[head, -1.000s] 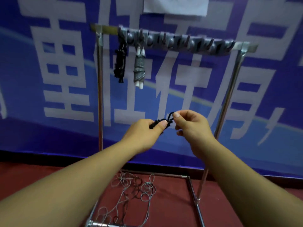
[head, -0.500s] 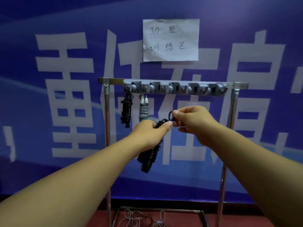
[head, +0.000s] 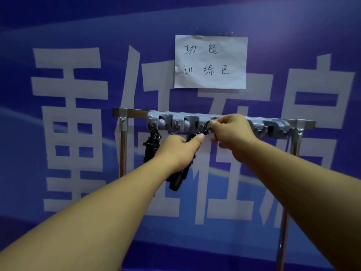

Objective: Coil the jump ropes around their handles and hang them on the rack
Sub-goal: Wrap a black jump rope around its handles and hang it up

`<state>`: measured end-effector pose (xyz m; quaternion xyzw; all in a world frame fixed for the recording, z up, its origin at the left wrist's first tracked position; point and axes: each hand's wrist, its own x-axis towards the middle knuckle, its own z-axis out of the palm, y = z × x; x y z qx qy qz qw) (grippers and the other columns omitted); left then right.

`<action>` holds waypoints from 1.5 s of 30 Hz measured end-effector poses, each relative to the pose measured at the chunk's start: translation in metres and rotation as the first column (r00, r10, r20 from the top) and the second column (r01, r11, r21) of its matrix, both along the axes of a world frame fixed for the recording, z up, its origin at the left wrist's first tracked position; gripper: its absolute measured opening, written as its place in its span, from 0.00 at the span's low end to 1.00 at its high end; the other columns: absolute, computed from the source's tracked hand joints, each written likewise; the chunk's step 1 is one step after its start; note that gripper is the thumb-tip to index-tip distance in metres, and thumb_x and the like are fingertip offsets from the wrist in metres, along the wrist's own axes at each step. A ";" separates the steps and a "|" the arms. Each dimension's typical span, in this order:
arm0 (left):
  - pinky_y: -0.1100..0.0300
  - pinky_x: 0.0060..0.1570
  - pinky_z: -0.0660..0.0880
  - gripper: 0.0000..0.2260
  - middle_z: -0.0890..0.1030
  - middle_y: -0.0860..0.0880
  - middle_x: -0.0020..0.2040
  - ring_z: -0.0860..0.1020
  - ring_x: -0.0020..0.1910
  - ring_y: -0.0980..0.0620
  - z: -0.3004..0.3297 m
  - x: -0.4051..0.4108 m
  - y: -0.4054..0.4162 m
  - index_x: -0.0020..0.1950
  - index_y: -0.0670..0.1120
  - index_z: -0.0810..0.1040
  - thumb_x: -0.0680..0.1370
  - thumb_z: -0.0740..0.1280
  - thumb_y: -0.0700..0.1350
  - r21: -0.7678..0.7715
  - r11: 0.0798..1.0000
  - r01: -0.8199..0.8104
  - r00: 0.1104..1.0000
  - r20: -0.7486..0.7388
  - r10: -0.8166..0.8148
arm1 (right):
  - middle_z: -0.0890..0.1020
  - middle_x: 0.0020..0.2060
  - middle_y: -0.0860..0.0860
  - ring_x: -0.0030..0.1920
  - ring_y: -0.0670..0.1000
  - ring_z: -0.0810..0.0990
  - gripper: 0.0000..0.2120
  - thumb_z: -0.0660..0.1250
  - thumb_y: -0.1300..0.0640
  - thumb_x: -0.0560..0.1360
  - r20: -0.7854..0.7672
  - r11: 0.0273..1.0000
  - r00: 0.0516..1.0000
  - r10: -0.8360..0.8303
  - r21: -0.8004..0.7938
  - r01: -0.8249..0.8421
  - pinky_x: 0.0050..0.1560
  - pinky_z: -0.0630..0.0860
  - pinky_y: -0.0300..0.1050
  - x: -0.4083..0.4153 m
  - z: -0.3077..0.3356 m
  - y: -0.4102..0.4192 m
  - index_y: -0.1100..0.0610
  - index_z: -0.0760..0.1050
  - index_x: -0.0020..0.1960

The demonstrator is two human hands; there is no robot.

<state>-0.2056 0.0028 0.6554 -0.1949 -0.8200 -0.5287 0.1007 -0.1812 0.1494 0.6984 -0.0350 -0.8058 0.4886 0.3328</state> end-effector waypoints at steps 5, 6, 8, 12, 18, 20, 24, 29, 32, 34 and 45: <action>0.42 0.54 0.80 0.28 0.86 0.44 0.42 0.84 0.45 0.41 0.003 -0.015 0.008 0.48 0.43 0.81 0.76 0.62 0.69 -0.001 0.999 -0.048 0.999 0.005 0.048 | 0.84 0.39 0.58 0.34 0.47 0.82 0.07 0.66 0.55 0.81 0.034 0.999 0.999 -0.011 0.031 0.010 0.30 0.77 0.40 -0.013 0.014 -0.002 0.58 0.80 0.50; 0.43 0.54 0.80 0.27 0.85 0.44 0.43 0.84 0.45 0.42 0.003 -0.018 0.010 0.47 0.44 0.81 0.76 0.61 0.68 0.001 0.999 -0.053 0.998 0.015 0.053 | 0.84 0.39 0.57 0.33 0.47 0.82 0.07 0.67 0.56 0.81 0.032 0.999 0.999 -0.023 0.026 0.022 0.29 0.77 0.40 -0.016 0.016 -0.002 0.58 0.81 0.49; 0.45 0.54 0.79 0.25 0.85 0.44 0.44 0.83 0.45 0.43 0.006 -0.021 0.015 0.44 0.45 0.79 0.77 0.60 0.67 -0.006 0.998 -0.066 0.997 0.038 0.066 | 0.85 0.38 0.57 0.34 0.47 0.84 0.06 0.68 0.58 0.79 0.043 0.999 0.998 -0.036 0.001 0.036 0.28 0.76 0.39 -0.021 0.018 -0.002 0.58 0.81 0.46; 0.44 0.54 0.80 0.26 0.85 0.43 0.43 0.83 0.44 0.41 0.009 -0.025 0.017 0.43 0.45 0.80 0.76 0.61 0.67 -0.019 0.999 -0.039 0.992 0.117 0.040 | 0.84 0.39 0.59 0.33 0.49 0.83 0.06 0.69 0.61 0.79 0.094 0.994 0.995 0.022 -0.109 -0.011 0.26 0.79 0.38 -0.020 0.022 0.002 0.60 0.78 0.44; 0.59 0.32 0.78 0.19 0.83 0.43 0.39 0.80 0.32 0.45 0.012 -0.020 0.014 0.52 0.44 0.79 0.79 0.64 0.60 0.083 0.995 0.056 0.953 0.293 -0.078 | 0.81 0.37 0.58 0.35 0.51 0.80 0.09 0.67 0.62 0.80 0.076 0.984 0.994 0.076 -0.169 -0.062 0.31 0.82 0.39 -0.018 0.016 0.002 0.59 0.76 0.41; 0.62 0.27 0.76 0.18 0.83 0.43 0.40 0.80 0.32 0.45 0.014 -0.018 0.015 0.53 0.44 0.78 0.80 0.64 0.59 0.087 0.994 0.065 0.948 0.306 -0.088 | 0.81 0.37 0.58 0.35 0.50 0.80 0.09 0.67 0.62 0.80 0.066 0.981 0.995 0.069 -0.184 -0.056 0.31 0.82 0.39 -0.019 0.015 0.004 0.59 0.77 0.41; 0.63 0.24 0.75 0.18 0.83 0.42 0.44 0.80 0.31 0.48 0.015 -0.017 0.016 0.54 0.45 0.77 0.80 0.64 0.59 0.093 0.994 0.061 0.943 0.320 -0.088 | 0.81 0.38 0.59 0.33 0.51 0.79 0.03 0.67 0.64 0.80 0.089 0.970 0.994 0.062 -0.241 -0.039 0.33 0.82 0.43 -0.022 0.012 0.005 0.63 0.79 0.48; 0.58 0.35 0.81 0.22 0.85 0.45 0.43 0.82 0.35 0.47 -0.001 -0.020 0.018 0.56 0.44 0.78 0.77 0.67 0.62 0.136 0.991 -0.004 0.943 0.330 -0.042 | 0.81 0.39 0.59 0.35 0.51 0.79 0.06 0.67 0.63 0.80 0.067 0.957 0.995 0.079 -0.285 -0.057 0.32 0.81 0.40 -0.029 -0.008 0.010 0.65 0.81 0.50; 0.59 0.40 0.78 0.16 0.84 0.47 0.50 0.82 0.41 0.51 -0.024 -0.018 0.019 0.56 0.49 0.78 0.80 0.64 0.60 0.083 0.995 0.050 0.953 0.295 -0.072 | 0.83 0.38 0.57 0.34 0.50 0.79 0.07 0.68 0.60 0.80 0.049 0.972 0.995 0.090 -0.224 -0.077 0.35 0.82 0.41 -0.028 -0.035 0.017 0.61 0.81 0.45; 0.52 0.51 0.79 0.12 0.82 0.49 0.56 0.83 0.49 0.49 -0.046 -0.017 0.016 0.61 0.54 0.75 0.81 0.64 0.57 0.046 0.995 0.086 0.948 0.303 -0.096 | 0.82 0.37 0.57 0.32 0.50 0.78 0.08 0.68 0.59 0.80 0.071 0.974 0.992 0.104 -0.210 -0.087 0.36 0.81 0.44 -0.027 -0.059 0.025 0.61 0.81 0.43; 0.57 0.42 0.76 0.17 0.84 0.46 0.49 0.82 0.41 0.49 -0.204 0.020 -0.008 0.56 0.46 0.80 0.80 0.65 0.59 0.000 0.992 -0.126 0.829 0.550 0.106 | 0.79 0.39 0.54 0.33 0.51 0.74 0.10 0.70 0.51 0.79 0.383 0.906 0.863 0.331 -0.385 -0.177 0.34 0.73 0.43 0.009 -0.243 0.039 0.57 0.77 0.43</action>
